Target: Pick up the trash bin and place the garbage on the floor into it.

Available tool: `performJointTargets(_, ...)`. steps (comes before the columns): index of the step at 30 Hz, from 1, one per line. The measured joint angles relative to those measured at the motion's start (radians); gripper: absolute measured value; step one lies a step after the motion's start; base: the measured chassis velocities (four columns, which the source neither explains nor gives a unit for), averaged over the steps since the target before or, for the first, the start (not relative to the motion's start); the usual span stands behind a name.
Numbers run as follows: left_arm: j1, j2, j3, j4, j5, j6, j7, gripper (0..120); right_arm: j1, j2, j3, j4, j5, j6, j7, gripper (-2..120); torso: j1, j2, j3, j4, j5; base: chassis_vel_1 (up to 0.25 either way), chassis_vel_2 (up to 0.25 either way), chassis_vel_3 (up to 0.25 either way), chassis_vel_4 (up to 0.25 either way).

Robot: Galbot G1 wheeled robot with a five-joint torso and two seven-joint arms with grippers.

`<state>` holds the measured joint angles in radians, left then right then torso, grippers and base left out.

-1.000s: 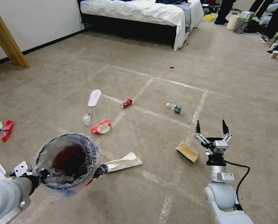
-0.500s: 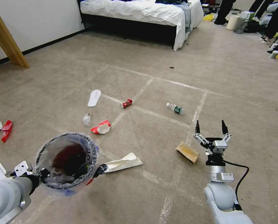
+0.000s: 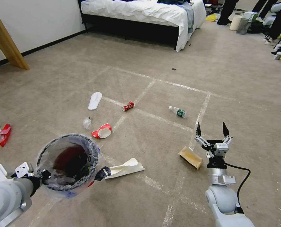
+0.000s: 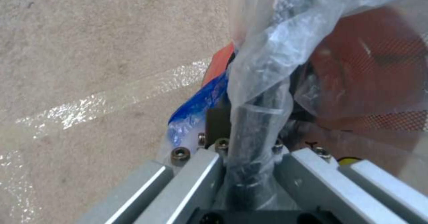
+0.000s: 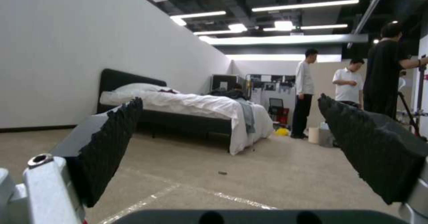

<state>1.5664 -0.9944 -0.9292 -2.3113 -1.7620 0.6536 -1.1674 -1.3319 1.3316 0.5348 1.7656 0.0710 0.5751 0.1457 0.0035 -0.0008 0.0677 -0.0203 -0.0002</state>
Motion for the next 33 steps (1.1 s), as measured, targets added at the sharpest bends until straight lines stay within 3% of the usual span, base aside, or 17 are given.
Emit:
performJointTargets(16,0.004,-0.003,-0.002,-0.001,0.013,-0.002,0.0,0,0.02,-0.024,0.003,-0.007,-0.035,-0.008,0.059,100,0.0,0.0,0.0,0.0,0.0,-0.018,0.012,0.018,-0.012)
performJointTargets(19,0.009,-0.002,-0.011,-0.001,0.016,-0.002,0.001,0,0.039,-0.084,0.012,-0.015,-0.036,-0.036,0.08,100,0.0,0.0,0.0,0.0,0.0004,0.0,0.0,0.0,0.0)
performJointTargets(21,0.012,0.0,-0.017,-0.001,0.016,-0.002,0.002,0,0.053,-0.162,0.011,-0.015,-0.026,-0.072,0.104,100,0.0,0.0,0.0,-0.0001,0.0002,0.0,0.0,0.0,0.0)
performJointTargets(22,0.012,0.0,-0.017,-0.001,0.016,-0.002,0.002,0,0.053,-0.162,0.011,-0.015,-0.026,-0.072,0.104,100,0.0,0.0,0.0,-0.0001,0.0002,0.0,0.0,0.0,0.0)
performJointTargets(24,0.014,0.002,-0.021,-0.001,0.018,-0.002,0.003,0,0.083,-0.285,0.0,-0.024,0.008,-0.103,0.108,100,0.0,0.0,0.0,0.0,0.0001,0.0,0.0,0.0,0.0)
performJointTargets(25,0.014,0.002,-0.021,-0.001,0.018,-0.002,0.003,0,0.083,-0.285,0.0,-0.024,0.008,-0.103,0.108,100,0.0,0.0,0.0,0.0,0.0001,0.0,0.0,0.0,0.0)
performJointTargets(27,0.016,0.002,-0.023,-0.001,0.019,-0.002,0.003,0,0.118,-0.373,-0.022,-0.04,0.06,-0.128,0.089,100,0.0,0.0,0.0,-0.0001,0.0002,0.0,0.0,0.0,0.0)
performJointTargets(33,-0.008,0.013,-0.001,0.019,0.027,-0.002,0.003,0,0.169,-0.491,-0.04,-0.094,0.161,-0.161,0.031,100,0.0,0.0,0.0,0.0002,0.0004,0.0,0.0,0.0,0.0)
